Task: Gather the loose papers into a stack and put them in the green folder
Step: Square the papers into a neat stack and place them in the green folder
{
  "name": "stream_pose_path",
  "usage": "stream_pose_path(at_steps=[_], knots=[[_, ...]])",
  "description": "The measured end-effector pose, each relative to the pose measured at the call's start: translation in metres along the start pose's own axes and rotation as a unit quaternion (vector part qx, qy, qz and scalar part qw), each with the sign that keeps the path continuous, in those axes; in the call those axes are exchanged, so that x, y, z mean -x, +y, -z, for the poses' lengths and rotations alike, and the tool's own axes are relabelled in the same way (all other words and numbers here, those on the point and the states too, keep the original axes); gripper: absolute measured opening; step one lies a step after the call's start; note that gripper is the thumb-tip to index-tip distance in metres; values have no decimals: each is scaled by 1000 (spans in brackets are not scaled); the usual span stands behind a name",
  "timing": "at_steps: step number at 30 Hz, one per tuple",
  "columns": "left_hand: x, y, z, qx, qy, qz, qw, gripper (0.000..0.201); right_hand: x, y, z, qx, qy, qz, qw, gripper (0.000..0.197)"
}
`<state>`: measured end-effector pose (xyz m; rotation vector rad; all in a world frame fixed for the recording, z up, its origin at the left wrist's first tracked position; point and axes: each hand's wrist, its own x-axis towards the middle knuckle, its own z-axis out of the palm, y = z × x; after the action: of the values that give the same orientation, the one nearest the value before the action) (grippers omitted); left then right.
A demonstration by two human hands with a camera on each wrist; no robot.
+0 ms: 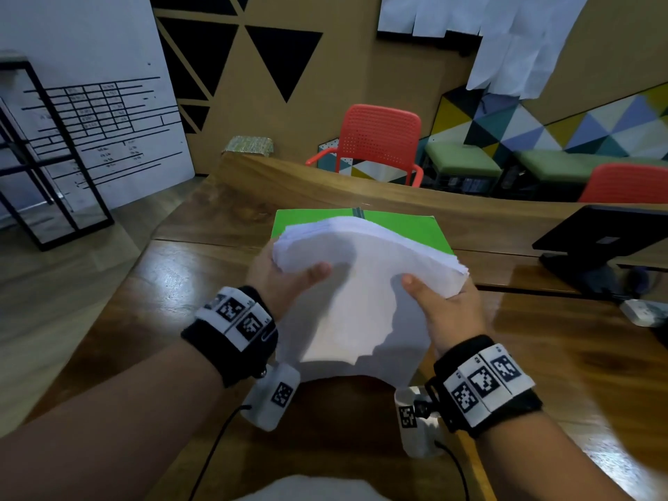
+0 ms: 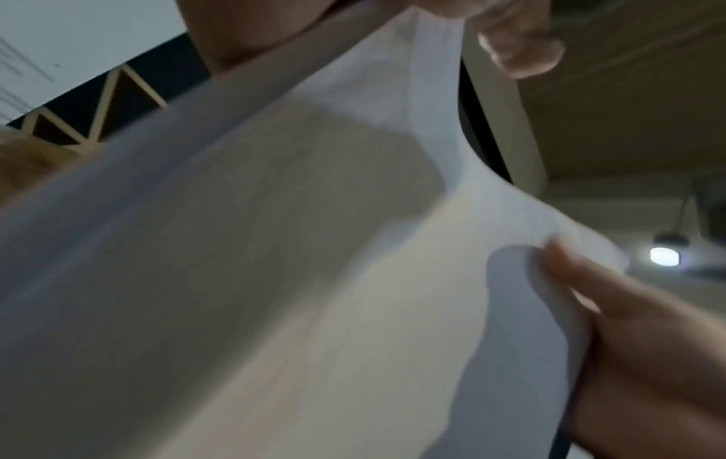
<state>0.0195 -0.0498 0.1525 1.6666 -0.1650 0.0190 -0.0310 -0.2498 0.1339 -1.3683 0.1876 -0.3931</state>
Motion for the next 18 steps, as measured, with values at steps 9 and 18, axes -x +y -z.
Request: stream_pose_path(at_steps=[9, 18], knots=[[0, -11, 19, 41, -25, -6, 999, 50, -5, -7, 29, -53, -120, -28, 991, 89], [-2, -1, 7, 64, 46, -9, 997, 31, 0, -17, 13, -45, -34, 68, 996, 62]])
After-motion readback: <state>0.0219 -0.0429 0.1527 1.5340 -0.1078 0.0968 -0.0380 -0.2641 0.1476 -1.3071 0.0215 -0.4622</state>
